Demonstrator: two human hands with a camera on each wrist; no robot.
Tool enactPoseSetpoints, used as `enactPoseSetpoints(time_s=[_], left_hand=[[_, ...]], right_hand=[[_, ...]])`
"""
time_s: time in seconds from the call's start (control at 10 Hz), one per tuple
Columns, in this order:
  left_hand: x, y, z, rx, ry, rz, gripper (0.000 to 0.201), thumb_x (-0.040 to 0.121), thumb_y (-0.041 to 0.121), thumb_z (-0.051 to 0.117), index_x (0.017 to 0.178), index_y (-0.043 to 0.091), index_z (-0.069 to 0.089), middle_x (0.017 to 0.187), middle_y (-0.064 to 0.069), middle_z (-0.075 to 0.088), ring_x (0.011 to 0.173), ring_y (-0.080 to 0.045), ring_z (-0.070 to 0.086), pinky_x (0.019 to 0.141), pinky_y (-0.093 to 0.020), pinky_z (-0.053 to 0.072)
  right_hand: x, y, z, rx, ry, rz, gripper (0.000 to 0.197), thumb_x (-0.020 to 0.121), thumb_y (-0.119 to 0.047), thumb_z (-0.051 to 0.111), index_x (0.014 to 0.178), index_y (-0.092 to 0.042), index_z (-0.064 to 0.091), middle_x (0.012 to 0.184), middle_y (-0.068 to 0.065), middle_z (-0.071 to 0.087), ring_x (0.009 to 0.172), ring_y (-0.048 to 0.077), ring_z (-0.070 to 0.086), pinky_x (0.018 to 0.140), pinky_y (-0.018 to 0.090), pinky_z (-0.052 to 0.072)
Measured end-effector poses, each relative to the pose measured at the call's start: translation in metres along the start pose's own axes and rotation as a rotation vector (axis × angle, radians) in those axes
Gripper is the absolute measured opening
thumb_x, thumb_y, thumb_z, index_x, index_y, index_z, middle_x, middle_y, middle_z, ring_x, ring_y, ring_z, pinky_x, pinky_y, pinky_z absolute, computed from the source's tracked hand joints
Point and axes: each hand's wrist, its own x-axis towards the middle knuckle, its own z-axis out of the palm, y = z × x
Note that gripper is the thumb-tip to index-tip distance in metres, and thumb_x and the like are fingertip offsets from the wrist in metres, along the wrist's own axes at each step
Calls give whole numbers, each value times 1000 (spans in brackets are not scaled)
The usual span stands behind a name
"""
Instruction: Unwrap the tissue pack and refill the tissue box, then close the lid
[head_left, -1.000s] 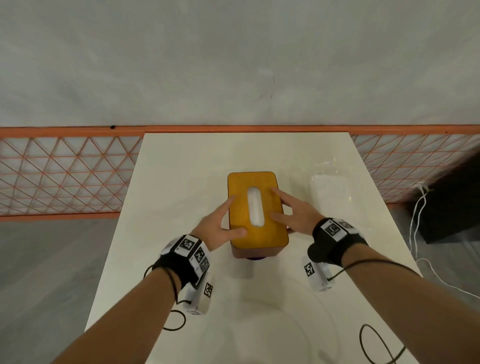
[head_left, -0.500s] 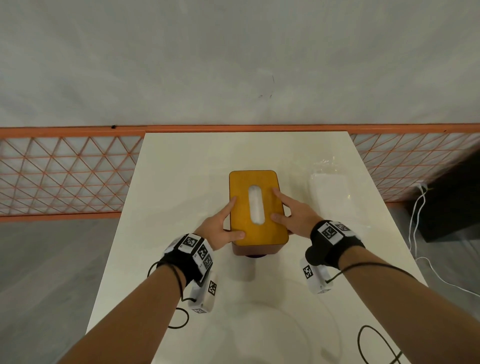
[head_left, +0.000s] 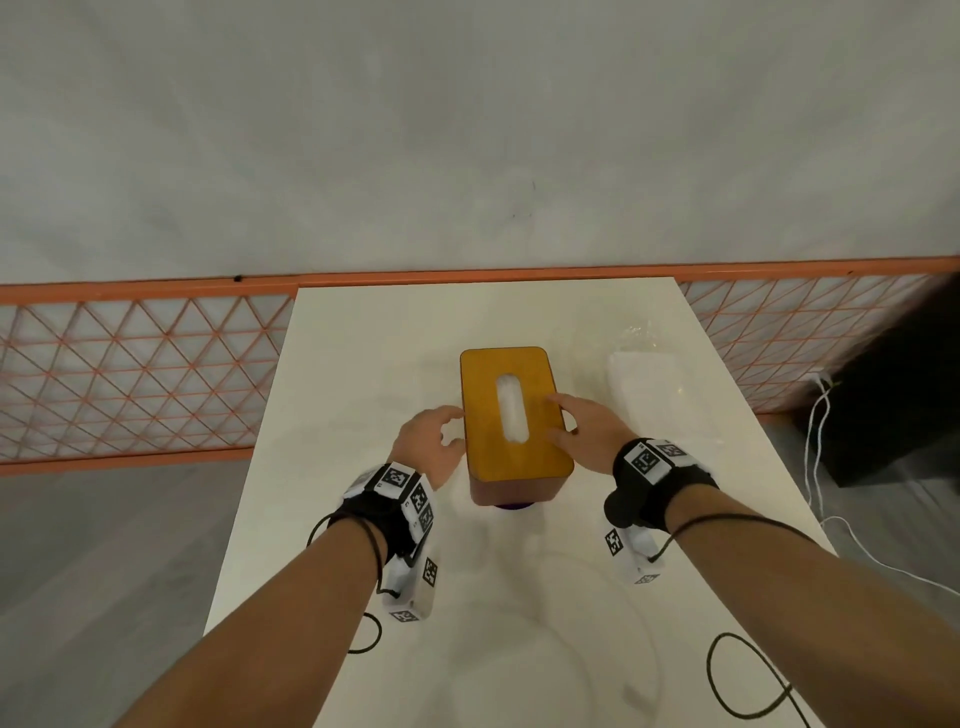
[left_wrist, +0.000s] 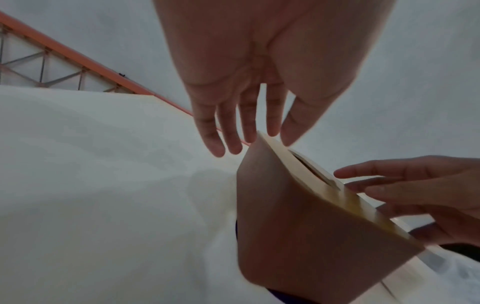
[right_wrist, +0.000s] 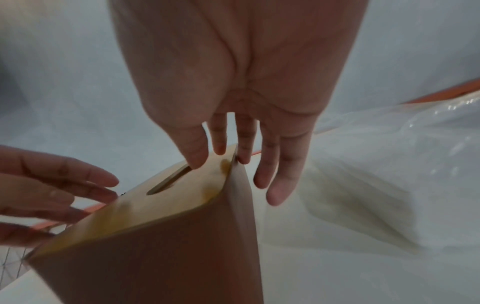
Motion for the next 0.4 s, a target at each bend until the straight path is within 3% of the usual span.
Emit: enactPoseSetpoints(time_s=[0.2, 0.3, 0.4], left_hand=[[-25, 13, -29, 197, 43, 26, 30, 90, 16, 49, 111, 26, 69, 123, 1, 66, 110, -21, 62, 93, -32, 49], [-29, 33, -47, 269, 85, 60, 30, 91, 17, 49, 112, 26, 68, 124, 0, 65, 112, -23, 61, 95, -34, 50], [-31, 57, -68, 324, 113, 56, 31, 92, 17, 48, 116, 25, 66, 126, -1, 64, 113, -24, 61, 96, -36, 51]], right_hand=[[-26, -19, -14, -151, 44, -33, 35, 90, -10, 53, 123, -17, 60, 127, 9, 55, 111, 27, 56, 94, 34, 48], [-29, -32, -30, -198, 94, -62, 29, 90, -6, 48, 108, -18, 68, 122, 7, 64, 108, 26, 61, 93, 31, 49], [-30, -45, -54, -261, 157, -73, 31, 89, -4, 47, 103, -19, 70, 118, 4, 67, 105, 25, 63, 93, 32, 50]])
